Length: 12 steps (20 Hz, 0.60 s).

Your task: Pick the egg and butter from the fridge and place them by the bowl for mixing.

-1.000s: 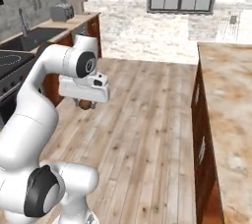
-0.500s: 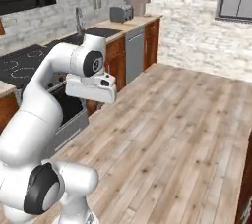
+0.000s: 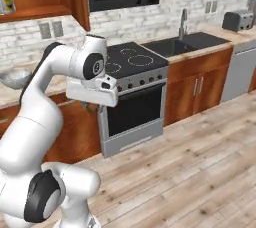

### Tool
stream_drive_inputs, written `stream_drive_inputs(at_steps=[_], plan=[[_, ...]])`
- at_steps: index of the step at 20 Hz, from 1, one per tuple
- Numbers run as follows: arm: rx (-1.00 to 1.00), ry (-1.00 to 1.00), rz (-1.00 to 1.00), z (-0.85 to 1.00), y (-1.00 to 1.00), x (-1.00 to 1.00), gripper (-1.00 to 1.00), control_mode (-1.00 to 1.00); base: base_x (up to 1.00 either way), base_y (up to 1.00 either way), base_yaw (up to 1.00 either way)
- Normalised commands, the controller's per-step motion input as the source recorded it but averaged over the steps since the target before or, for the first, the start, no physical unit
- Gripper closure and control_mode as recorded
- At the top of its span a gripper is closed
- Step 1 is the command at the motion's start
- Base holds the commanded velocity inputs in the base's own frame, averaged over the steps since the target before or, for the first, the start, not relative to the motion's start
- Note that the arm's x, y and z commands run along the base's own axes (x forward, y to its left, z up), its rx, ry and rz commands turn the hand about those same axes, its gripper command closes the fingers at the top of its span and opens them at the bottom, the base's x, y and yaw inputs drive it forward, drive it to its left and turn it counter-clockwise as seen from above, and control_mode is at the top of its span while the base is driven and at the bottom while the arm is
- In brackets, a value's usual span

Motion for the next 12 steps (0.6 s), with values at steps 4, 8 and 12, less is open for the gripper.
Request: stream_drive_inputs(at_steps=[4,8,12], plan=[[0.00,0.00,0.00,0.00,0.00,0.00,1.00,1.00,0.41,0.00,0.78],[0.00,0.00,0.00,0.00,0.00,0.00,1.00,1.00,0.50,0.00,0.70],[0.00,0.00,0.00,0.00,0.00,0.00,1.00,1.00,0.73,-0.01,0.44]])
